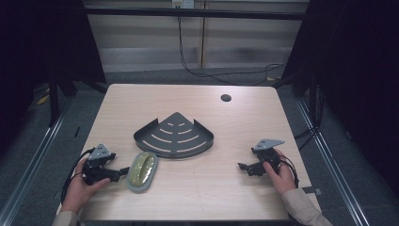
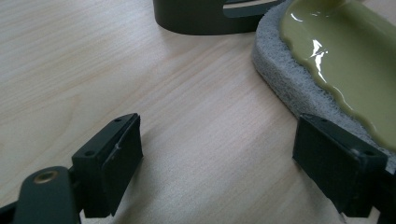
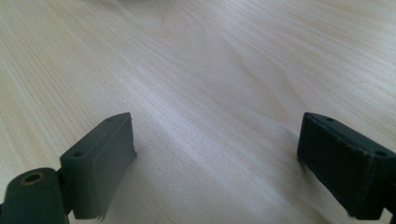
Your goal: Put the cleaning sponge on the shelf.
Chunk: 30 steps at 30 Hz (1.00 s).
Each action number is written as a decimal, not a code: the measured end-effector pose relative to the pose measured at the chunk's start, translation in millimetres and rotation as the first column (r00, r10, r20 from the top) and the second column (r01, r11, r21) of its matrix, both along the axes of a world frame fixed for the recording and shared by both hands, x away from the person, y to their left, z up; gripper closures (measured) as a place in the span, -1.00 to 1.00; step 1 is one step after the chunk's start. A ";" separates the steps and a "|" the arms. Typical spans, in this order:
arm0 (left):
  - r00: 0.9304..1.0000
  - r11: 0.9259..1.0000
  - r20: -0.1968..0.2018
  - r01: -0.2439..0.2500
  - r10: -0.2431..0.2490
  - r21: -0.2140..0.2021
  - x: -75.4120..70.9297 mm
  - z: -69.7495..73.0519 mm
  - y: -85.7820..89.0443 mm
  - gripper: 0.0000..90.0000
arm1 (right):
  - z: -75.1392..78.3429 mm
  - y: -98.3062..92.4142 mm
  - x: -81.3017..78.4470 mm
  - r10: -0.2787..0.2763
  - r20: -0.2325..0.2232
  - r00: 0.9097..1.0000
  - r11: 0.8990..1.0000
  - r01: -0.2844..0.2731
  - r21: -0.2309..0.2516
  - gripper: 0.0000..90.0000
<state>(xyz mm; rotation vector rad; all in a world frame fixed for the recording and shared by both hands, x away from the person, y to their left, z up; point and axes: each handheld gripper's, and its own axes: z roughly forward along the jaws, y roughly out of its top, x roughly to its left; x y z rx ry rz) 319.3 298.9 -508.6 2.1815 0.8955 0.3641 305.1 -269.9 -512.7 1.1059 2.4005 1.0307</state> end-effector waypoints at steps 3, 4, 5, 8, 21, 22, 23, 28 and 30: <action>1.000 1.000 -0.014 -0.013 0.013 0.005 -1.7 1.9 -0.6 -0.62 | 0.0 0.0 0.0 0.000 -0.001 1.000 1.000 0.000 0.001 -0.77; 1.000 1.000 -0.023 -0.020 0.020 0.010 -1.9 3.1 -0.6 -0.60 | 0.0 0.0 0.1 0.000 0.000 1.000 1.000 0.000 0.001 -0.77; 0.999 1.000 -0.035 -0.024 0.025 0.018 -1.9 4.7 -0.4 -0.58 | 0.0 0.0 0.1 0.000 0.000 1.000 1.000 0.000 0.001 -0.77; 0.994 0.995 -0.080 -0.071 0.076 0.067 0.2 10.8 -0.6 -0.53 | 0.0 -0.1 0.1 0.000 -0.001 1.000 1.000 0.000 0.001 -0.77; 0.940 0.977 -0.283 -0.156 0.192 0.144 6.8 55.3 -17.6 -0.50 | 0.0 -0.2 0.2 0.002 -0.001 1.000 1.000 -0.002 0.001 -0.77; 0.934 0.978 -0.305 -0.148 0.188 0.150 7.8 58.2 -20.5 -0.50 | 0.0 -0.2 0.2 0.002 -0.001 1.000 1.000 -0.002 0.001 -0.77; 0.930 0.977 -0.317 -0.140 0.186 0.162 8.9 60.6 -23.2 -0.50 | 0.0 -0.2 0.2 0.002 -0.001 1.000 1.000 -0.002 0.001 -0.77; 0.917 0.969 -0.347 -0.131 0.199 0.209 13.5 68.3 -33.5 -0.50 | 0.0 -0.2 0.2 0.002 -0.001 1.000 1.000 -0.002 0.001 -0.77; 0.910 0.967 -0.364 -0.124 0.199 0.221 15.7 71.3 -38.3 -0.50 | 0.0 -0.2 0.2 0.001 -0.001 1.000 1.000 -0.001 0.002 -0.77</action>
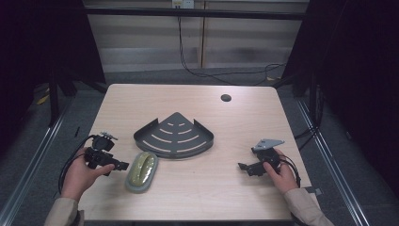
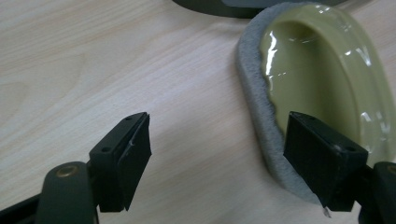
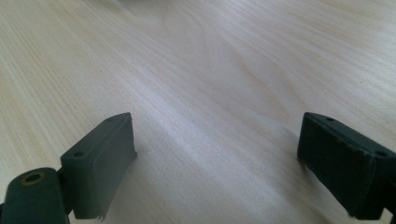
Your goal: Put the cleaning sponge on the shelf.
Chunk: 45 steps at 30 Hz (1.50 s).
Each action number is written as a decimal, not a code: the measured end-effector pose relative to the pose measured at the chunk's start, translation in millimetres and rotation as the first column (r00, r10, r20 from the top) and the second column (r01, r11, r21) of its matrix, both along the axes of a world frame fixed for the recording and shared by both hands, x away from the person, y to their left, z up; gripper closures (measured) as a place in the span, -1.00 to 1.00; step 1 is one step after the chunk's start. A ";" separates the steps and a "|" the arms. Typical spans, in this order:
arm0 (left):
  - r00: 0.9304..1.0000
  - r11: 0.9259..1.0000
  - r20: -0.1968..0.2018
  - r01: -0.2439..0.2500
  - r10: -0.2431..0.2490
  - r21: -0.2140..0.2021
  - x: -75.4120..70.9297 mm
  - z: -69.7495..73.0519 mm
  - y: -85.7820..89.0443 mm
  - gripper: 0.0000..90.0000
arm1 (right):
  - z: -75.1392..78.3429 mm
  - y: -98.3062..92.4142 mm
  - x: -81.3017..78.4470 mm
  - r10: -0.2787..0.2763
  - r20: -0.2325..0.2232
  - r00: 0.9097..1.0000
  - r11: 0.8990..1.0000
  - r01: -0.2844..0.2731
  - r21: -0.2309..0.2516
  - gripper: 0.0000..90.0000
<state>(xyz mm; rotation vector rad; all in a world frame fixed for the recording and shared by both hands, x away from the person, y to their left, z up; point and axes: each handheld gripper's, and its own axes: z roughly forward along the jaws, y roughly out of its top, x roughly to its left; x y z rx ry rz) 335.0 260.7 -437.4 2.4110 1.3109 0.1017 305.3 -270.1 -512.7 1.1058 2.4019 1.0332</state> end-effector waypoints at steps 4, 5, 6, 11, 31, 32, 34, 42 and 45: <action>1.000 1.000 -0.009 -0.003 0.003 0.014 5.7 7.3 -4.8 -0.49 | 0.0 0.0 0.0 0.000 0.000 1.000 1.000 0.000 -0.001 -0.77; 1.000 1.000 -0.017 -0.010 0.011 0.016 7.4 10.6 -5.3 -0.49 | 0.0 0.0 0.0 0.000 0.000 1.000 1.000 0.000 0.000 -0.77; 1.000 1.000 -0.019 -0.023 0.023 0.010 7.7 12.3 -6.5 -0.47 | 0.0 0.0 0.0 0.000 0.001 1.000 1.000 0.000 0.000 -0.77; 0.998 1.000 -0.061 -0.005 0.006 0.021 9.8 24.7 -17.9 -0.43 | 0.0 0.0 0.0 0.000 0.000 1.000 1.000 0.000 0.000 -0.77; 0.981 0.998 -0.194 0.016 -0.005 0.054 11.2 28.4 -55.1 -0.30 | 0.0 0.0 0.0 0.000 0.000 1.000 1.000 0.000 -0.001 -0.77; 0.979 0.998 -0.205 0.011 0.001 0.056 11.3 27.4 -56.8 -0.28 | 0.0 0.0 0.0 0.000 0.001 1.000 1.000 0.000 -0.001 -0.77; 0.978 0.998 -0.208 0.006 0.006 0.061 11.7 26.6 -57.3 -0.27 | 0.0 0.1 0.0 0.000 0.000 1.000 1.000 0.000 -0.001 -0.77; 0.971 0.998 -0.238 -0.010 0.026 0.067 13.4 16.5 -62.7 -0.16 | 0.0 0.0 0.0 0.000 0.000 1.000 1.000 0.000 -0.001 -0.77; 0.970 0.998 -0.241 -0.011 0.026 0.062 13.7 14.9 -64.7 -0.03 | 0.0 0.0 0.0 0.000 0.000 1.000 1.000 0.000 -0.001 -0.77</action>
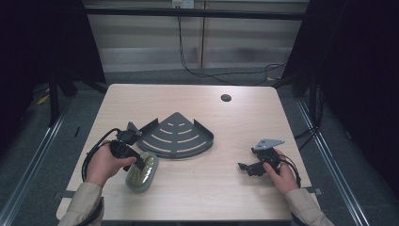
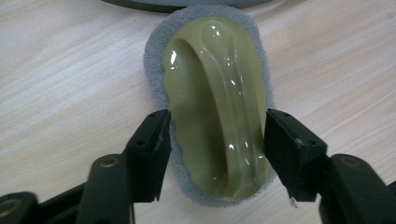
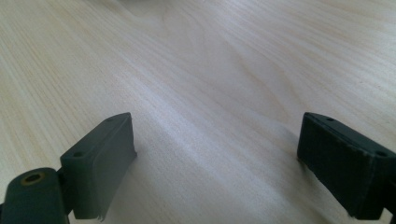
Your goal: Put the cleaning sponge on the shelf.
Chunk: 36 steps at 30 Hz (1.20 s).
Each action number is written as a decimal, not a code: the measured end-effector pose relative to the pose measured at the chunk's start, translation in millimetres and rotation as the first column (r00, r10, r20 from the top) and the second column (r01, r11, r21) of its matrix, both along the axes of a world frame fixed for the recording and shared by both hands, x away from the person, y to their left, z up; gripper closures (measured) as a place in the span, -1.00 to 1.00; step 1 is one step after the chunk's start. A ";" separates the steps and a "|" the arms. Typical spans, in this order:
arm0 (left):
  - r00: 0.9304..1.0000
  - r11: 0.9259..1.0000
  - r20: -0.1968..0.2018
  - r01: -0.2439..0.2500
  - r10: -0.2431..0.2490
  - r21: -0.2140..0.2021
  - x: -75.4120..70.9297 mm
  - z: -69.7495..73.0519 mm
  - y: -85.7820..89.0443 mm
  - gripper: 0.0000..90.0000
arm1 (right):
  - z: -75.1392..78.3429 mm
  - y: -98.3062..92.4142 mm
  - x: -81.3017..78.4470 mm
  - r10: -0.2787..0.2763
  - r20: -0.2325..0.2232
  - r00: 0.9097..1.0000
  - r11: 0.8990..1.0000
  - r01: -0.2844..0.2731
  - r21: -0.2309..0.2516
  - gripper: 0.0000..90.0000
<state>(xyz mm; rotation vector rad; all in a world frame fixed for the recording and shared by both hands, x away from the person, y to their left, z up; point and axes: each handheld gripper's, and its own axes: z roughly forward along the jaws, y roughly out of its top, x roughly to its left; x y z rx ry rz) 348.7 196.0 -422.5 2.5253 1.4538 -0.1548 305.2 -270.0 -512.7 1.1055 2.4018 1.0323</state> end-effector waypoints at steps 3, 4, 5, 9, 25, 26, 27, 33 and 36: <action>1.000 1.000 -0.018 0.001 -0.001 -0.005 0.2 -0.7 -2.9 0.15 | 0.0 0.0 0.0 0.000 0.000 1.000 1.000 0.000 0.000 -0.77; 1.000 1.000 -0.020 0.005 -0.005 0.005 0.5 0.0 -3.9 0.18 | 0.0 0.0 0.0 0.000 0.000 1.000 1.000 0.000 0.000 -0.77; 1.000 1.000 -0.025 0.005 -0.005 0.011 0.7 0.8 -4.6 0.24 | 0.0 0.0 0.0 0.000 0.000 1.000 1.000 0.000 0.000 -0.77; 0.999 0.999 -0.048 -0.013 0.015 0.043 1.1 3.9 -6.3 0.54 | 0.0 0.0 0.0 0.000 0.000 1.000 1.000 0.000 0.000 -0.77; 0.998 0.999 -0.058 0.000 0.002 0.046 2.3 22.0 5.2 0.59 | 0.0 0.0 0.0 0.000 0.000 1.000 1.000 0.000 0.000 -0.77; 0.998 0.999 -0.061 0.001 0.002 0.045 2.0 23.6 6.0 0.59 | 0.0 0.0 0.0 0.000 0.000 1.000 1.000 0.000 0.000 -0.77; 0.998 0.999 -0.062 0.002 0.001 0.051 2.1 25.4 6.9 0.59 | 0.0 0.0 0.0 0.000 0.000 1.000 1.000 0.000 0.000 -0.77; 0.998 0.999 -0.069 0.001 0.002 0.046 3.6 36.2 10.3 0.59 | 0.0 0.0 0.0 0.000 0.000 1.000 1.000 0.000 0.000 -0.77; 0.997 0.999 -0.071 0.013 -0.009 0.050 5.2 42.2 10.1 0.59 | 0.0 0.0 0.0 0.000 0.000 1.000 1.000 0.000 0.000 -0.77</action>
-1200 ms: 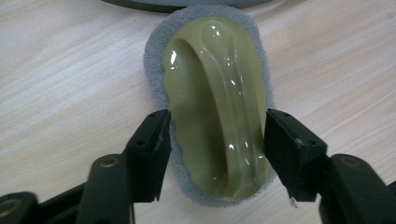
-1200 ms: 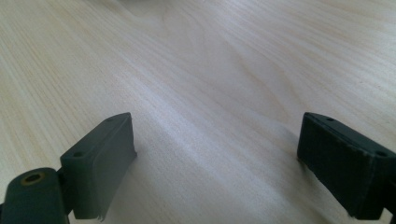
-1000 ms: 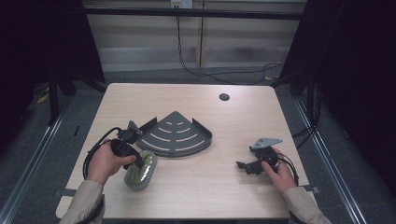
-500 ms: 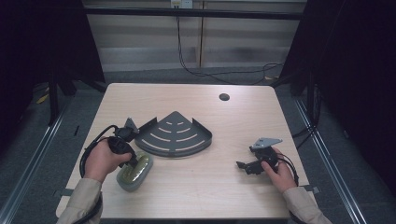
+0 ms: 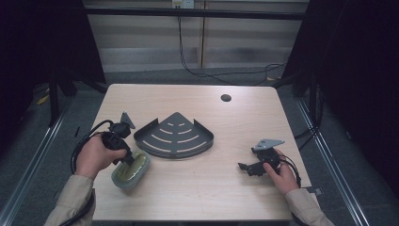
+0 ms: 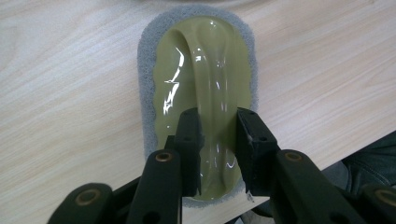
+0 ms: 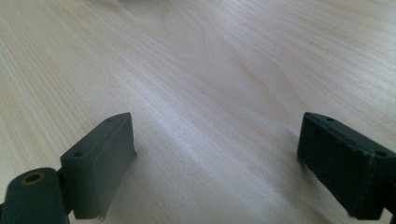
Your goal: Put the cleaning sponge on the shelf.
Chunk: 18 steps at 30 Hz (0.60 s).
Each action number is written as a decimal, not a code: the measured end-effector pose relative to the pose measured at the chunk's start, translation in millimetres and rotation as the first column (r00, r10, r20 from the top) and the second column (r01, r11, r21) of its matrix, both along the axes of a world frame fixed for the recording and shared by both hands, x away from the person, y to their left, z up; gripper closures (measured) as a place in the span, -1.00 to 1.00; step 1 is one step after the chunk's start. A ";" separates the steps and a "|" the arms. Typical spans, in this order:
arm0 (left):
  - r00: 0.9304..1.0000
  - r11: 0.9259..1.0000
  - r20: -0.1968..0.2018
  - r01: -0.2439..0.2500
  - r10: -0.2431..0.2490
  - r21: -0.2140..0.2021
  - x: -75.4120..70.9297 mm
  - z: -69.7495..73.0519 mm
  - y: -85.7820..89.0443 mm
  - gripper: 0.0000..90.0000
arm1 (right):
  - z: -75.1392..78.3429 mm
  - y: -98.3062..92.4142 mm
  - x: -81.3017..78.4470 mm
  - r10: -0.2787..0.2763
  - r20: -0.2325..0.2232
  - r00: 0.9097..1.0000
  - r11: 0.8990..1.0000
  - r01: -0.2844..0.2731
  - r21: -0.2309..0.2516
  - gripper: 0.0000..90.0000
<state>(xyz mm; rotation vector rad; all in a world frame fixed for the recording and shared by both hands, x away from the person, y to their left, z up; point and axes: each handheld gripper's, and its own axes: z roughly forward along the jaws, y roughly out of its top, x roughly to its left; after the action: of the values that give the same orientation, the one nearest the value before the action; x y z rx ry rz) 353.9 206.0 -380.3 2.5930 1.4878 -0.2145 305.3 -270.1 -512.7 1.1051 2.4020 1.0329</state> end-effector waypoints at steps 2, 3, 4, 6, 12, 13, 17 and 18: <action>1.000 1.000 -0.001 -0.003 0.003 -0.011 0.5 3.7 -1.1 0.59 | 0.0 0.1 0.0 -0.002 0.000 1.000 1.000 0.002 0.001 -0.77; 1.000 1.000 -0.002 0.010 -0.010 -0.017 1.5 5.7 -0.7 0.59 | 0.0 0.1 0.0 -0.002 0.000 1.000 1.000 0.002 0.001 -0.77; 1.000 1.000 -0.004 0.010 -0.010 -0.016 2.1 8.2 -1.1 0.59 | 0.0 0.1 0.0 -0.002 0.000 1.000 1.000 0.002 0.001 -0.77; 1.000 1.000 -0.002 0.012 -0.012 -0.012 3.1 11.9 -2.1 0.59 | 0.0 0.1 0.0 -0.002 0.000 1.000 1.000 0.002 0.001 -0.77; 1.000 0.998 0.003 0.026 -0.026 -0.053 6.2 23.9 -3.2 0.59 | -0.1 0.0 0.2 0.000 0.003 1.000 1.000 0.000 0.001 -0.77; 1.000 0.998 0.010 0.027 -0.026 -0.049 6.8 26.5 -3.3 0.59 | -0.1 0.0 0.2 0.000 0.003 1.000 1.000 0.000 0.001 -0.77; 0.999 0.998 0.024 0.039 -0.038 -0.049 9.2 36.8 -4.3 0.59 | -0.1 0.1 0.2 0.000 0.002 1.000 1.000 0.000 0.001 -0.77; 0.999 0.998 0.024 0.040 -0.039 -0.050 10.1 38.8 -4.5 0.59 | 0.0 0.1 0.1 -0.001 0.001 1.000 1.000 0.001 0.002 -0.77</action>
<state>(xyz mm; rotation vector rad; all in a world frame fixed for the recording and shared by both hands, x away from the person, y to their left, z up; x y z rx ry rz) 364.0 201.5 -341.5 2.5775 1.4057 -0.2226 305.4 -269.9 -512.7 1.1061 2.3996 1.0351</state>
